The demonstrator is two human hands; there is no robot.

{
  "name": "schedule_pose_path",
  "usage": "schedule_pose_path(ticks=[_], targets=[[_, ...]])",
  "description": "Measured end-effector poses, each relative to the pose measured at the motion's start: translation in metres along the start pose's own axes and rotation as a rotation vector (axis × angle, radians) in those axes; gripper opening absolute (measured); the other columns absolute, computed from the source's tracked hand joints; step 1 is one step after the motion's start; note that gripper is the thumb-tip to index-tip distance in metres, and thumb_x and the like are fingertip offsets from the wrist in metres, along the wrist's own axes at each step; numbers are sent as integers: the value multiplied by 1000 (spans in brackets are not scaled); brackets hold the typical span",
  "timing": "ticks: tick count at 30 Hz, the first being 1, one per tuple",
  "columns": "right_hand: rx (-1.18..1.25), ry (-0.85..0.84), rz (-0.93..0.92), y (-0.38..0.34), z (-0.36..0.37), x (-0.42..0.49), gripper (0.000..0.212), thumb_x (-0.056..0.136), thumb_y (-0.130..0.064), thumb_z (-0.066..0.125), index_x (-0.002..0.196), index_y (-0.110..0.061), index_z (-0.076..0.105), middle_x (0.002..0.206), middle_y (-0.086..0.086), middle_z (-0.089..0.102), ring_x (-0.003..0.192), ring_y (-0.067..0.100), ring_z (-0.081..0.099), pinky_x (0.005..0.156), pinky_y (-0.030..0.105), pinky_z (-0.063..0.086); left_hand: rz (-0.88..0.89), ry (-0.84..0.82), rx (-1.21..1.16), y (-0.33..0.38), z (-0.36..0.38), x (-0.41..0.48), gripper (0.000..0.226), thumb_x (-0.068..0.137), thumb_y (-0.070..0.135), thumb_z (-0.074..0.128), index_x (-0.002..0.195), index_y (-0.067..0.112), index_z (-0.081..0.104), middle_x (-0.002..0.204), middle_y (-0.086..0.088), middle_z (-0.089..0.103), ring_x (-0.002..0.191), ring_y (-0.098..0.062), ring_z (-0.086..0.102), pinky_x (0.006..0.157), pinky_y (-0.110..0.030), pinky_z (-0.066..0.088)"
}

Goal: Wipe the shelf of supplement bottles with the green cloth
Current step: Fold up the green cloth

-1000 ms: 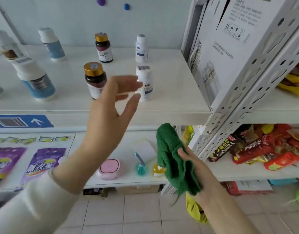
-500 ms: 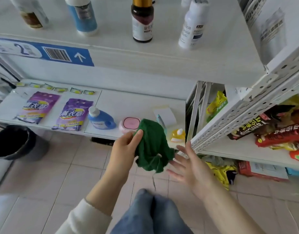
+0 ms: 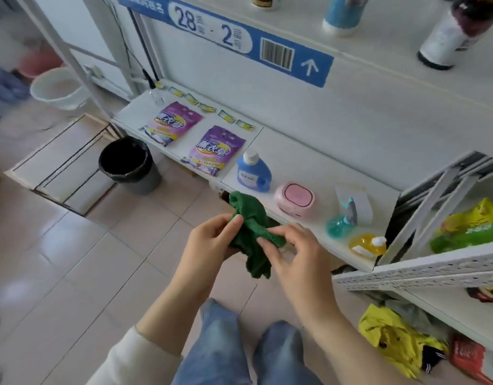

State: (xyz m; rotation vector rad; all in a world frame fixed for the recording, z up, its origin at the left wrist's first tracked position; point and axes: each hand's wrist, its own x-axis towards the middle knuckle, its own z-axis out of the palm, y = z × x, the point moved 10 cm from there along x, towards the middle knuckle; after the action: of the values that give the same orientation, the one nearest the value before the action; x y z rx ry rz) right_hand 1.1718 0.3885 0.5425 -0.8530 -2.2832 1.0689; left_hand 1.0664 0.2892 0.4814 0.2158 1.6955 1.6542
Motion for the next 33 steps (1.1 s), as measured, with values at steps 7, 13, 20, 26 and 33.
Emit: schedule_pose_path(ticks=[7,13,20,26,33], targets=[[129,-284,270,-4,93,83,11,79,-20,69,88,-16,66,83,8,70,84,29,65,80,38,51,22,302,428,28,-202,10,14,89,18,57,85,17,70,74,-4,73,71,-22,68,72,-34,57],[29,-353,200,-42,182,129,13,78,-21,69,87,-12,66,80,11,69,82,29,66,81,38,53,-40,391,486,39,-327,21,10,82,26,65,74,20,70,64,4,72,59,-12,68,54,-17,56],[-11,-448,-157,-155,321,130,13,78,-24,68,75,-26,57,66,-12,58,60,-5,53,55,-1,37,-4,542,15,35,-363,58,12,84,20,63,75,12,65,71,-5,70,61,-11,69,53,-24,56],[140,-582,-214,-207,410,157,10,76,-25,70,84,-21,65,81,-11,67,74,-2,62,67,6,45,53,632,-235,61,-399,117,20,89,23,55,74,20,68,76,-3,72,75,-14,70,57,-21,55],[164,-738,-279,-246,508,237,21,70,-19,76,88,-18,65,86,-7,67,79,0,61,72,11,47,-91,542,-422,91,-474,194,58,91,51,30,89,9,70,86,-7,76,81,-22,73,63,-23,58]])
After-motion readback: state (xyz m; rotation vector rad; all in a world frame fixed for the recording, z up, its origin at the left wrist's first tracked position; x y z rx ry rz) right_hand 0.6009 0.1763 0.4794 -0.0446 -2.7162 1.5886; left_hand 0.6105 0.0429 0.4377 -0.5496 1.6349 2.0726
